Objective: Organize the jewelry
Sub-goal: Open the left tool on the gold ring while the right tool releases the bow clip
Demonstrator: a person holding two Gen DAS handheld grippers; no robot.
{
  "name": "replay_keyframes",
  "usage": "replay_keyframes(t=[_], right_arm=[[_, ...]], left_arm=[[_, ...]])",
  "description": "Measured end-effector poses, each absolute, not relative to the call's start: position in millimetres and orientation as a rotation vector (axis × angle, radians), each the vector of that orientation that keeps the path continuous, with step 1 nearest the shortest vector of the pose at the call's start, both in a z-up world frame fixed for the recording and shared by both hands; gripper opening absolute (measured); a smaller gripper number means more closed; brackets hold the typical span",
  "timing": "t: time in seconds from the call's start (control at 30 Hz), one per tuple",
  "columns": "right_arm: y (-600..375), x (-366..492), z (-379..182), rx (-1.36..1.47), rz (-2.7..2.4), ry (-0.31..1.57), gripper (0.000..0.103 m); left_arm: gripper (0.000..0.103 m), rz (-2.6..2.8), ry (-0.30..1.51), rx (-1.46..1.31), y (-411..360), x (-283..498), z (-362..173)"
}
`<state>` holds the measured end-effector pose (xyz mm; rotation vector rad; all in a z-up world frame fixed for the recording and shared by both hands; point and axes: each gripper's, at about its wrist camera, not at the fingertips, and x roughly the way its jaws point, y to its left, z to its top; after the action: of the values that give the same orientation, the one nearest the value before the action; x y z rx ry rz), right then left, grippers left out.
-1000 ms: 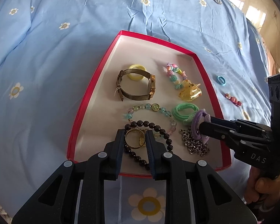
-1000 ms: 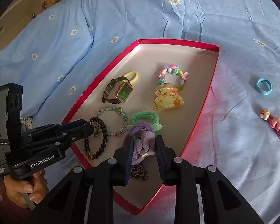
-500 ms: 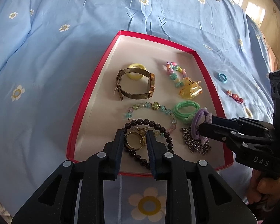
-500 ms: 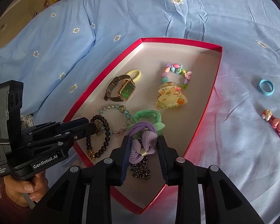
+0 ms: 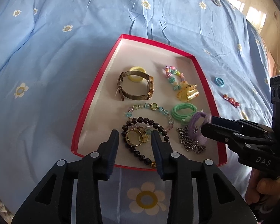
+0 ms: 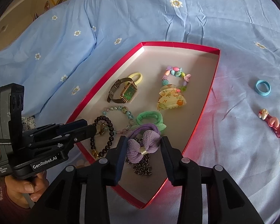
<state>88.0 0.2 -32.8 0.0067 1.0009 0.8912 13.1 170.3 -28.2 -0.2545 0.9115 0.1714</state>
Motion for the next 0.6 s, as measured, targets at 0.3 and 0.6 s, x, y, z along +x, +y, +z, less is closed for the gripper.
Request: replay_keyframes(t=[0.3, 0.6], right_arm=[[-13.4, 83.9, -19.9, 0.038, 0.877, 0.964, 0.045], [-25.4, 74.7, -14.4, 0.074, 0.889, 0.934, 0.068]], left_arm=[[0.048, 0.181, 0.885, -0.262, 167.3, 2.4, -17.4], [0.071, 0.208, 0.874, -0.298, 168.7, -10.5, -13.4]])
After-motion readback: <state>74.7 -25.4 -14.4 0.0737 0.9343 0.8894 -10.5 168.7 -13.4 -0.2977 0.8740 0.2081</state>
